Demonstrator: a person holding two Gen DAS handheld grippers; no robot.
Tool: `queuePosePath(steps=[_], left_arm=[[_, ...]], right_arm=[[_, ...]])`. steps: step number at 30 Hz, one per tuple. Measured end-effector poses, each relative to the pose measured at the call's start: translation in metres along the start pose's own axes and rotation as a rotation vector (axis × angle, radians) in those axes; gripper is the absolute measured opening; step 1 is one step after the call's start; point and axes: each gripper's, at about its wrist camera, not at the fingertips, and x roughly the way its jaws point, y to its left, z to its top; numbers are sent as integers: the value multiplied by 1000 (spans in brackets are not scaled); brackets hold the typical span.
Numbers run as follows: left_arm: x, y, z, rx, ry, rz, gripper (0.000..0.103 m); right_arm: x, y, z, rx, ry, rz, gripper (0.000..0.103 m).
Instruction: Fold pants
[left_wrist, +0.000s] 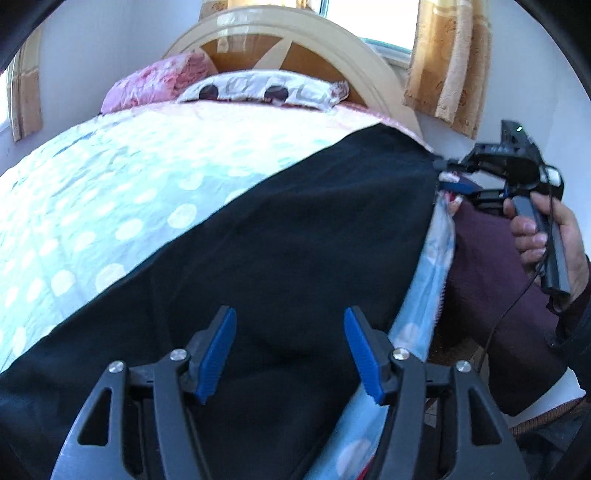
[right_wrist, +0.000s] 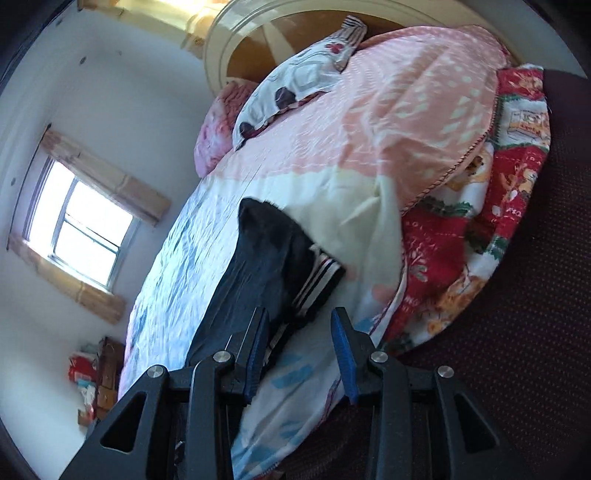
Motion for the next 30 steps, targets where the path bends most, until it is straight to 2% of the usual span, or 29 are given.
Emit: queuePosePath(steps=[2,6,8,12,15,17,20,22,24,26,28,30], left_arm=[[12,2,-2,-4,47,15,64],[11,-4,-1,11,40,18,70],[12,-5,-2,8,40,18,71],[15,-7,-5,20,34,21,76],[13,-7,-3,13,35,19,76],[12,-5,-1,-11,34,1,76],[1,1,3,-87,-8,-66,76],[-3,4,7,-129,-36,-115,76],[-2,8,9,-165,-40,-154,76],[3,9,9,-168,-24,-141,76],[6,8,6,-162,-6,-120,76],[7,10,1,-153,3,-91,76]], right_arm=[[2,1,3,5,-18,10,37],[8,8,8,-13,-31,19,37],[7,12,8,-34,-35,8,27],[7,9,10,-46,-39,8,26],[15,-2,14,-7,-25,49,24],[10,0,12,-25,-35,57,19],[-2,22,8,-130,-80,70,13],[-9,45,4,-229,-100,81,13],[-11,71,-5,-365,-107,72,13],[-9,84,-12,-428,-114,50,13],[-6,82,-13,-430,-119,8,13],[-2,65,-4,-361,-136,-89,13]])
